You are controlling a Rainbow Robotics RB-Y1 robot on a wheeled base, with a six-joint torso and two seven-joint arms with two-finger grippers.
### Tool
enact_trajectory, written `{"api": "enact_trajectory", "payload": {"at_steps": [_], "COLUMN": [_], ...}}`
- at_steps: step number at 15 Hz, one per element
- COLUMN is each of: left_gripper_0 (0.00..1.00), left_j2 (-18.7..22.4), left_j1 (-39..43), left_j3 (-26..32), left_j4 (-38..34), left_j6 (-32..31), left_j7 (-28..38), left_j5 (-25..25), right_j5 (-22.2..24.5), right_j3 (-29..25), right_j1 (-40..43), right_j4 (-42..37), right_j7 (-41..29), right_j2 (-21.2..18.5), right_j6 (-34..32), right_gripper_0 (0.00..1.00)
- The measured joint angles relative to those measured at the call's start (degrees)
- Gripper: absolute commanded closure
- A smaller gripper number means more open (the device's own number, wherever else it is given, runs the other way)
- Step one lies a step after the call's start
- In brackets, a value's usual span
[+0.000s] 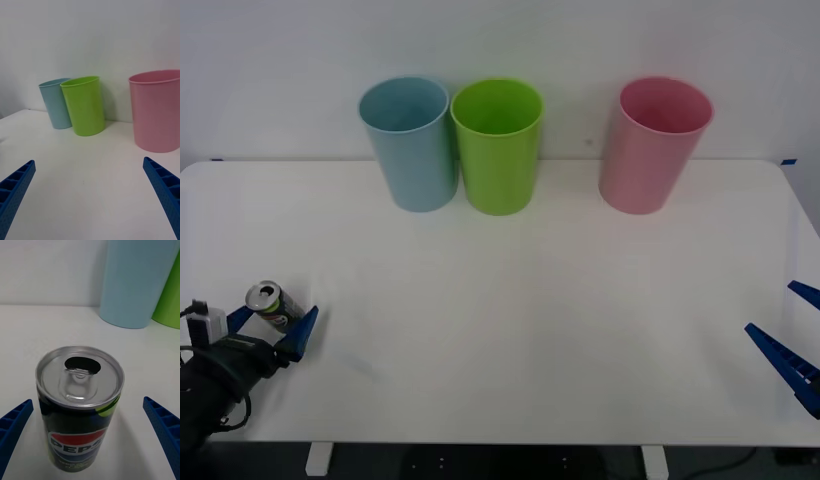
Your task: Grasp the object on the table and drop it into the matching bin: aluminum can to the light blue bin, PET bottle to the pink bin.
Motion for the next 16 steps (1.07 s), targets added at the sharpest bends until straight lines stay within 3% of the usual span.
{"api": "enact_trajectory", "payload": {"at_steps": [10,11,12,16], "left_gripper_0": [0.0,0.67,1.0,1.0], "left_j2": [0.0,0.0,0.0,0.0], "left_j1": [-2.3,-2.3,-2.2,-2.1], "left_j3": [-0.8,-0.8,-0.8,-0.9], "left_j4": [1.9,1.9,1.9,1.9], "left_j6": [1.0,1.0,1.0,1.1], "left_j7": [-0.9,-1.0,-1.0,-1.8], "left_j5": [0.5,0.6,0.6,1.1], "right_j5": [0.0,0.0,0.0,0.0], "right_j3": [0.0,0.0,0.0,0.0], "right_j1": [0.0,0.0,0.0,0.0], "right_j4": [0.0,0.0,0.0,0.0], "right_j7": [0.0,0.0,0.0,0.0], "right_j2": [0.0,0.0,0.0,0.0], "right_j6": [0.0,0.0,0.0,0.0], "right_gripper_0": [0.0,0.0,0.0,0.0]}}
